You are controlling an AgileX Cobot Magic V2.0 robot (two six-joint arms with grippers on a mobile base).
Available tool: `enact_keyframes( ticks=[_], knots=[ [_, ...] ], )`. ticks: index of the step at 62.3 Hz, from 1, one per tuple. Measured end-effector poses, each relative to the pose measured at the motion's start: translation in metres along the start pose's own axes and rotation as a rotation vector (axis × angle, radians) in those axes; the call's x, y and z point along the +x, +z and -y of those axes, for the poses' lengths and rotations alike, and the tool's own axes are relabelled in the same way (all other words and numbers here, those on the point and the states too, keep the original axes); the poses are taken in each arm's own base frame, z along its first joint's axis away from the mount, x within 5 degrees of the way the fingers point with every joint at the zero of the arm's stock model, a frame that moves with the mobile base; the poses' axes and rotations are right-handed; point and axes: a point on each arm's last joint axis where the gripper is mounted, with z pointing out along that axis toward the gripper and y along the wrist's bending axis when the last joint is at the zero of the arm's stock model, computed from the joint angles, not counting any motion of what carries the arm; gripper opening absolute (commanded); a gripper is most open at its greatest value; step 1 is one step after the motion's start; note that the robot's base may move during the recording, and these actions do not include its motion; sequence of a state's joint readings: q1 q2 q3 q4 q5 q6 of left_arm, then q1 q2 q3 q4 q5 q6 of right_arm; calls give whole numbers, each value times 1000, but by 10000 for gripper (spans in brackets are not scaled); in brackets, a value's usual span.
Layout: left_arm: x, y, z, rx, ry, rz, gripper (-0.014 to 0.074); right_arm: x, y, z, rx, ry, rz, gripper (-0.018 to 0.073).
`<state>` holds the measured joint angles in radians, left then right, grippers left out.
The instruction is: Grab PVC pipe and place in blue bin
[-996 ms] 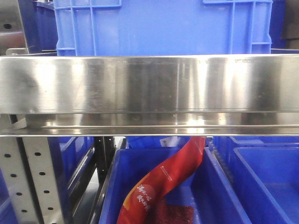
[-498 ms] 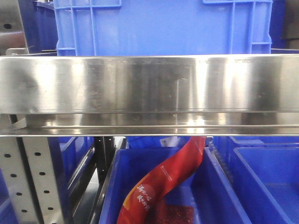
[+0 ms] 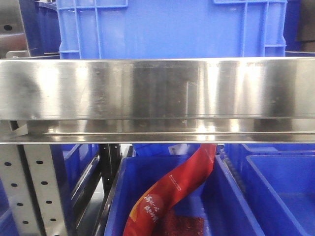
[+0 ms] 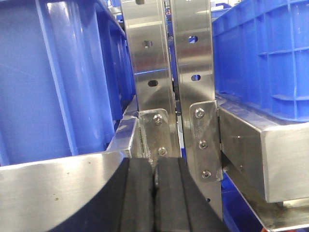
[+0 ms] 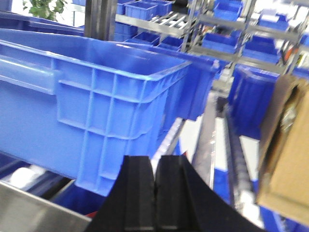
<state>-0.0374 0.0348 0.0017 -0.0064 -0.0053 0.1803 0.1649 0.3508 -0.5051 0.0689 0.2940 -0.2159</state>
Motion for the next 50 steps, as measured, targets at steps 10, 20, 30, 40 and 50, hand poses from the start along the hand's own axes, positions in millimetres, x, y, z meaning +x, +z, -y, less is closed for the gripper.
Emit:
enact_keyframes(
  ticks=[10,20,30,40,50],
  knots=[
    [0,0,0,1,0,-5,-111,3,1,0,14,-21,33,-154],
    [0,0,0,1,0,-5,-111,14,2,-1,32,-29,99,-154],
    [0,0,0,1,0,-5,-111,27,-1,-1,59,-32,136,-154],
    [0,0,0,1,0,-5,-111,42,-1,0,101,-32,115,-154],
    [0,0,0,1,0,-5,-111,50,-3,1,134,-34,129,-154]
  ],
)
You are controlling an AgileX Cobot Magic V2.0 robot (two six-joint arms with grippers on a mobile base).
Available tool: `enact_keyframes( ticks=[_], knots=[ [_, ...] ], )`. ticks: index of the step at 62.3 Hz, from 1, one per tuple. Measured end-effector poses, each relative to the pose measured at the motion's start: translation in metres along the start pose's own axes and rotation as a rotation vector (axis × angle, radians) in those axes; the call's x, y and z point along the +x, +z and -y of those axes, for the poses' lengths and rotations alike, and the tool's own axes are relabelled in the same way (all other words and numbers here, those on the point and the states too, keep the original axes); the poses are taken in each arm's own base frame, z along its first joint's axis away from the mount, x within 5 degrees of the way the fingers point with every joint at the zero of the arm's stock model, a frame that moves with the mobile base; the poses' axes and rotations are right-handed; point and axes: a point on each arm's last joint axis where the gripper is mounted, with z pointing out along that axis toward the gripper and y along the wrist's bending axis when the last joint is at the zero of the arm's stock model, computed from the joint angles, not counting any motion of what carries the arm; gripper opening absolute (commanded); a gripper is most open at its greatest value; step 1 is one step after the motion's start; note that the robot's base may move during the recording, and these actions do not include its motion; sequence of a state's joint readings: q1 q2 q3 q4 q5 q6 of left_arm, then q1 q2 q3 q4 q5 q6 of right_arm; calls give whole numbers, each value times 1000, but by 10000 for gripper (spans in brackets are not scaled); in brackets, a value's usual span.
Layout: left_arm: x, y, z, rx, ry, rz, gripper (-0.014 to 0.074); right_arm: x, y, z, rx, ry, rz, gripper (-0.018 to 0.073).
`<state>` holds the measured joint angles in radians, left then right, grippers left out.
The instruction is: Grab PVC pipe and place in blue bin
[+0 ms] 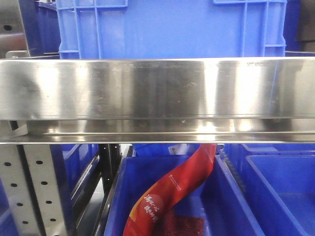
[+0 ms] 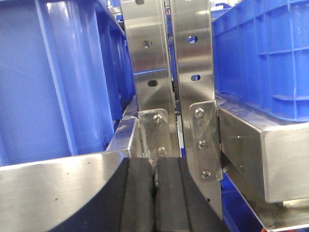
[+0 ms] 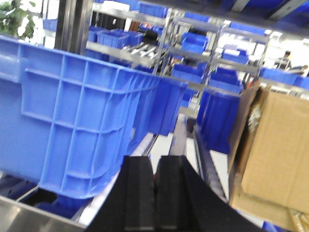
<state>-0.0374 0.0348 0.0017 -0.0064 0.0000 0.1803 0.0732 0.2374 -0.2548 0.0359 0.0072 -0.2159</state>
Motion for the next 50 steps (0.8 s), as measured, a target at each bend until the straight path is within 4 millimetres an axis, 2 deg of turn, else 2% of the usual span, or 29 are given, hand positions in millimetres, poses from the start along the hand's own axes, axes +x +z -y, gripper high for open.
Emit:
enact_keyframes(
  ticks=[50],
  knots=[
    [0,0,0,0,0,0,-111,42,-22,1,164,-22,31,-154]
  ],
)
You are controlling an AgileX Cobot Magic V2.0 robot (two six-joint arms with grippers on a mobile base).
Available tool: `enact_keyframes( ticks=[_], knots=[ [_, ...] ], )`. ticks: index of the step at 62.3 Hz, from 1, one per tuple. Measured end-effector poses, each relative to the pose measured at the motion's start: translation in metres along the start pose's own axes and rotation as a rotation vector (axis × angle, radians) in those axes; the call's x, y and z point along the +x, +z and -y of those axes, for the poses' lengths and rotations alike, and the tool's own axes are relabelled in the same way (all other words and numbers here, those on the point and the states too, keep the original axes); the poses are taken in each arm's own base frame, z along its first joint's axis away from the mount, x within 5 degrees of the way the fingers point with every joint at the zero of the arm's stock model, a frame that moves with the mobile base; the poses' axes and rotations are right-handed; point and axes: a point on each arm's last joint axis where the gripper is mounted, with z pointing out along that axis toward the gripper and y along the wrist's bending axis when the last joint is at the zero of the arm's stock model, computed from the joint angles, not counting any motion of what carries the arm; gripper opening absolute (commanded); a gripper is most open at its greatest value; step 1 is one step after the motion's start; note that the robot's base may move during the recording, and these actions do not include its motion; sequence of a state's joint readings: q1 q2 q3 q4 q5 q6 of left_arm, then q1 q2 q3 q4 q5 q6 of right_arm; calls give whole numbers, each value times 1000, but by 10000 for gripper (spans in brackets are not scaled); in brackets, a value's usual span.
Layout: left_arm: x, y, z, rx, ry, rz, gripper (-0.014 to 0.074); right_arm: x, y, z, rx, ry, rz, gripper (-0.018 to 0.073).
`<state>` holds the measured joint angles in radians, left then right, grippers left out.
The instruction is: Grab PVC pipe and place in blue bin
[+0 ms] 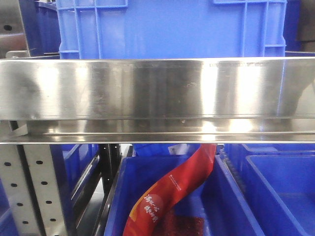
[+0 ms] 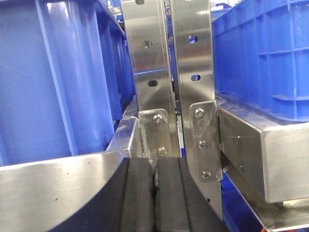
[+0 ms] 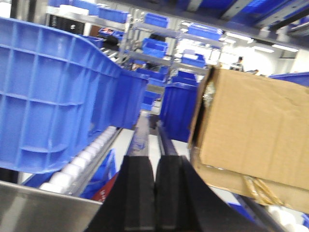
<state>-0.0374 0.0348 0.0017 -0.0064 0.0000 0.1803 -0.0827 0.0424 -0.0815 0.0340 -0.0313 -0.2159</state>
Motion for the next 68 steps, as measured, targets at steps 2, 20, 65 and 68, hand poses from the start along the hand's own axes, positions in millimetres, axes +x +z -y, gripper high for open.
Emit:
enact_keyframes(
  ticks=[2,20,65,68],
  knots=[
    [0,0,0,0,0,0,-111,2,-1,0,5,-1,3,-154],
    [0,0,0,0,0,0,-111,19,-3,-3,4,0,-24,-154],
    [0,0,0,0,0,0,-111,21,-3,-3,10,26,-6,-154],
    [0,0,0,0,0,0,-111,22,-3,-3,7,26,-22,-154]
  ],
)
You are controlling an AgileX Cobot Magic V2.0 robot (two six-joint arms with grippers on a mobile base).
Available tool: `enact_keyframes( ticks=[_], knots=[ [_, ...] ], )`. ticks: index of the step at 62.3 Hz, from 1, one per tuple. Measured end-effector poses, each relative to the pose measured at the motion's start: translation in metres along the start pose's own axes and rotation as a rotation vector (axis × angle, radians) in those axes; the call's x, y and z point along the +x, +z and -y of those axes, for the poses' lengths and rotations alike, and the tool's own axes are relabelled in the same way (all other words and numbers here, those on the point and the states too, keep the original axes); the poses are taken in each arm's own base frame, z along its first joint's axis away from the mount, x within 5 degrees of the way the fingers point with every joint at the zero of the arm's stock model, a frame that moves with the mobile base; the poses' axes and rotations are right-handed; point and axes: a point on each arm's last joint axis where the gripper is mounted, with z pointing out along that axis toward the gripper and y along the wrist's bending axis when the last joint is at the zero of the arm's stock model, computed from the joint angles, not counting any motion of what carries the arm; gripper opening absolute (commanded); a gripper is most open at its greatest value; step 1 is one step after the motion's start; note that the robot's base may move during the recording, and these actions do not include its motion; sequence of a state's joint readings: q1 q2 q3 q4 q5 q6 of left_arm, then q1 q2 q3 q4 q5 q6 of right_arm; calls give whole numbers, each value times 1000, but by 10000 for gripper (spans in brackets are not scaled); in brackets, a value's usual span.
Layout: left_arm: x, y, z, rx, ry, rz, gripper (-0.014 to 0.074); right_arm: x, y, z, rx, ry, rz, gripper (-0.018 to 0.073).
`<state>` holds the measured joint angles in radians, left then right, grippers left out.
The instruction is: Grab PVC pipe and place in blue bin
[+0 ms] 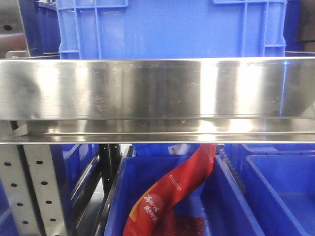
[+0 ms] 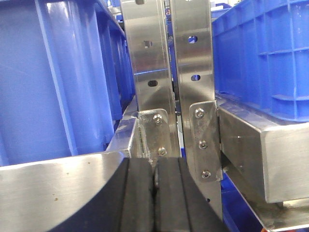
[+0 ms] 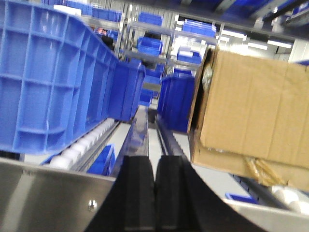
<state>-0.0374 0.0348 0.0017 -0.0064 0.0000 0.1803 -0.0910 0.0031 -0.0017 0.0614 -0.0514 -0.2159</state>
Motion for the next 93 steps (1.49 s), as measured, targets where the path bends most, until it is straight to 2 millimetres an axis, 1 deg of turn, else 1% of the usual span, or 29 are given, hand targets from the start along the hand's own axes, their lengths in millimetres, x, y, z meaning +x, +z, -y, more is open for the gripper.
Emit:
enact_keyframes(
  ticks=[11,93],
  knots=[
    [0,0,0,0,0,0,-111,3,0,-1,-6,0,-29,-154],
    [0,0,0,0,0,0,-111,3,0,-1,-6,2,-29,-154]
  ],
)
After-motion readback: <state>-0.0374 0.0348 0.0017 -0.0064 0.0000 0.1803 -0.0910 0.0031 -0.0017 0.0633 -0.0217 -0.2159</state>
